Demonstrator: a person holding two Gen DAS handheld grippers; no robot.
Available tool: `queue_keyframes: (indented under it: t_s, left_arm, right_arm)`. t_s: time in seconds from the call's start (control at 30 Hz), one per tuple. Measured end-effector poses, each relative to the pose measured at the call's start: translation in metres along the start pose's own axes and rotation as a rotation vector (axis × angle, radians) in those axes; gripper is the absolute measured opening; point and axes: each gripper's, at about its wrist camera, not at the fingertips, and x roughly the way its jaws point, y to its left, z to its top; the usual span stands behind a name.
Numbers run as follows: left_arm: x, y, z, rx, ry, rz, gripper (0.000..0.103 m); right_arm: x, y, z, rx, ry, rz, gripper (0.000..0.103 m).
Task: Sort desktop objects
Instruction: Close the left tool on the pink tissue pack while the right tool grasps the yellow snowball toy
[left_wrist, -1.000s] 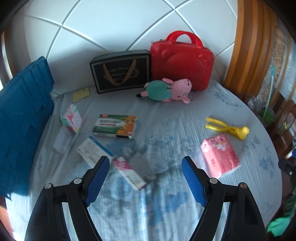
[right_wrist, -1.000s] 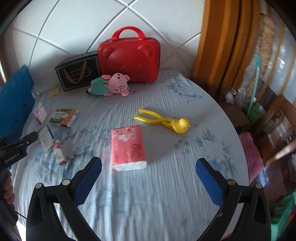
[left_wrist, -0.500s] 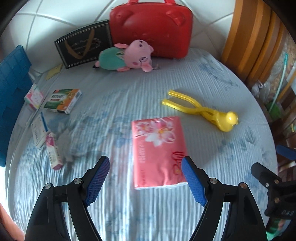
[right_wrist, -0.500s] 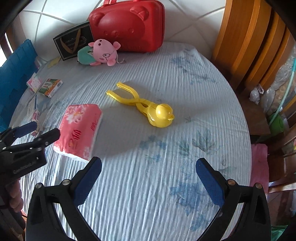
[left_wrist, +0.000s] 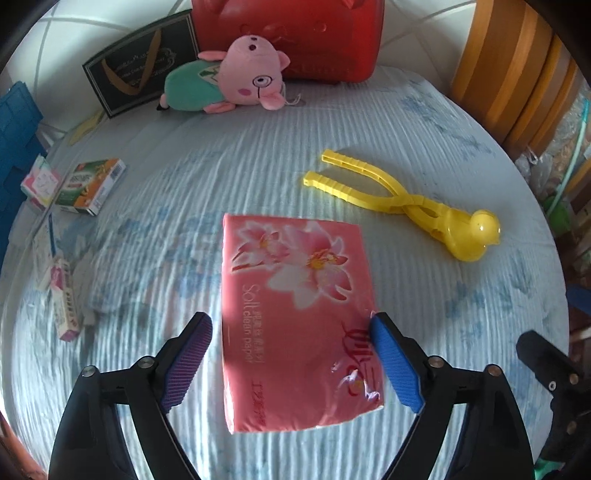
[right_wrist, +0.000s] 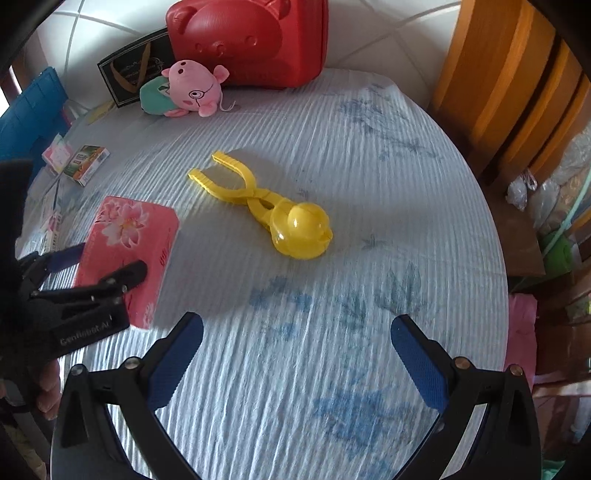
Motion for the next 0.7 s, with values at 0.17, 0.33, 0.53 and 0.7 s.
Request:
queue_keyframes:
  t_s: [0.17,0.33,0.53,0.7]
  left_arm:
    - [0.004,-0.007,-0.007,-0.11,-0.011,0.017,0.089]
    - [0.009,-0.027,-0.022,-0.279,-0.025,0.097,0.085]
    - [0.004,-0.041,-0.035,-0.36,-0.044,0.209,0.08]
    - [0.0,-0.047,-0.044,-0.413,-0.043,0.265,0.079]
  right_arm:
    - [0.02,-0.008,0.029,-0.13,-0.005,0.031,0.103]
    - [0.042,-0.017,0.042,-0.265,-0.021,0.125,0.103]
    - [0.064,-0.029,0.051,-0.388,-0.037,0.249,0.103]
    - [0.081,-0.021,0.055,-0.429,-0.038,0.323,0.103]
